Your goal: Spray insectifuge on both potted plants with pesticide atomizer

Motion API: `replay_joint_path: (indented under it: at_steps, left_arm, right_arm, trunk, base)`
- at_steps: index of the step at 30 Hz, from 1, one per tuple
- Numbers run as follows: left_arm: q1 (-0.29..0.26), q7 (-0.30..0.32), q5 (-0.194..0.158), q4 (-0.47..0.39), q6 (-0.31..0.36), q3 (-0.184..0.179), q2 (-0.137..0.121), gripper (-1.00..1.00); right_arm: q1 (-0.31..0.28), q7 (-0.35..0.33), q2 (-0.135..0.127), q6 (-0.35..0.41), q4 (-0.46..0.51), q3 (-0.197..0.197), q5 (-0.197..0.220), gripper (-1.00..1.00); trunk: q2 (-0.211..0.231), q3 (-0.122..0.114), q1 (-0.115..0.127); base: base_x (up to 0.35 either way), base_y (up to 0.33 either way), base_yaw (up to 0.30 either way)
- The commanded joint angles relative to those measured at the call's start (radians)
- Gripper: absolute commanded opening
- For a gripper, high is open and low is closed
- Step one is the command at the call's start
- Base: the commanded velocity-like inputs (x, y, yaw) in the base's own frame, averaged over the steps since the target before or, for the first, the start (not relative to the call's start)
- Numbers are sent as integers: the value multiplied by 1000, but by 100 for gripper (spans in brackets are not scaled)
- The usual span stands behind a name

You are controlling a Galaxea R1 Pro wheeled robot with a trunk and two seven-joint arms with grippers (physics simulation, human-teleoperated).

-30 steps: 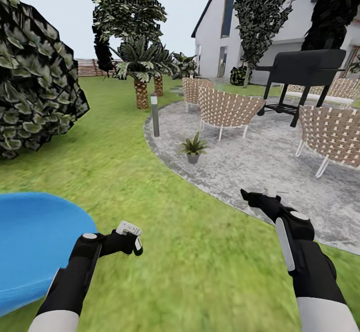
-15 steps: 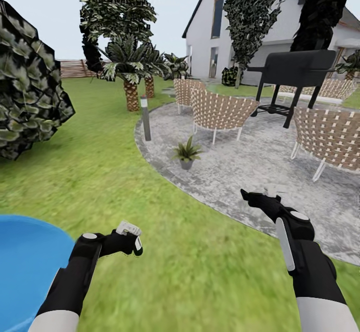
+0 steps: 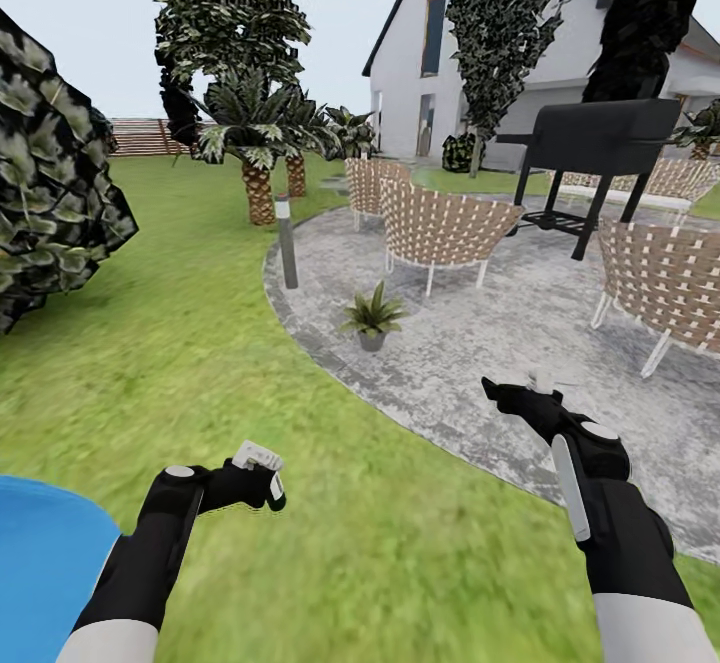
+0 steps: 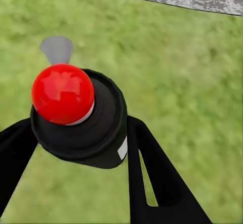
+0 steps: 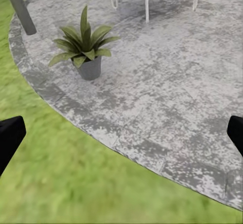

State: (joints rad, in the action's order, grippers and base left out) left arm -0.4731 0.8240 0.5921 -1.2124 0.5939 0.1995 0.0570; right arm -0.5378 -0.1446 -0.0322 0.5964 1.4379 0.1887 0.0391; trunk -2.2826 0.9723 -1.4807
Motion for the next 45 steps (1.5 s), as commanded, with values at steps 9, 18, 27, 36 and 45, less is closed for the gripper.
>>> replay_joint_path:
  at_steps: [9, 18, 27, 36, 45]
  left_arm:
    - [-1, 9, 6, -2, 4, 3, 1, -100]
    - [-1, 9, 6, -1, 4, 3, 1, -100]
    - [-1, 9, 6, -1, 4, 3, 1, -100]
    - [-1, 9, 6, -2, 4, 3, 1, -100]
    - [-1, 9, 6, -1, 4, 3, 1, -100]
  right_arm:
    - [-1, -3, 0, 6, 1, 2, 4, 100]
    - [-1, -4, 0, 5, 1, 2, 4, 100]
    - [-1, -4, 0, 5, 1, 2, 4, 100]
    - [-1, -4, 0, 5, 1, 2, 4, 100]
    - [-1, -4, 0, 6, 1, 2, 4, 100]
  trunk:
    - [0, 1, 0]
    - [0, 1, 0]
    - [0, 1, 0]
    - [0, 1, 0]
    - [0, 1, 0]
  base:
    - [346, 0, 0]
    - [346, 0, 0]
    - [346, 0, -3]
    - [346, 0, -187]
    - [346, 0, -246]
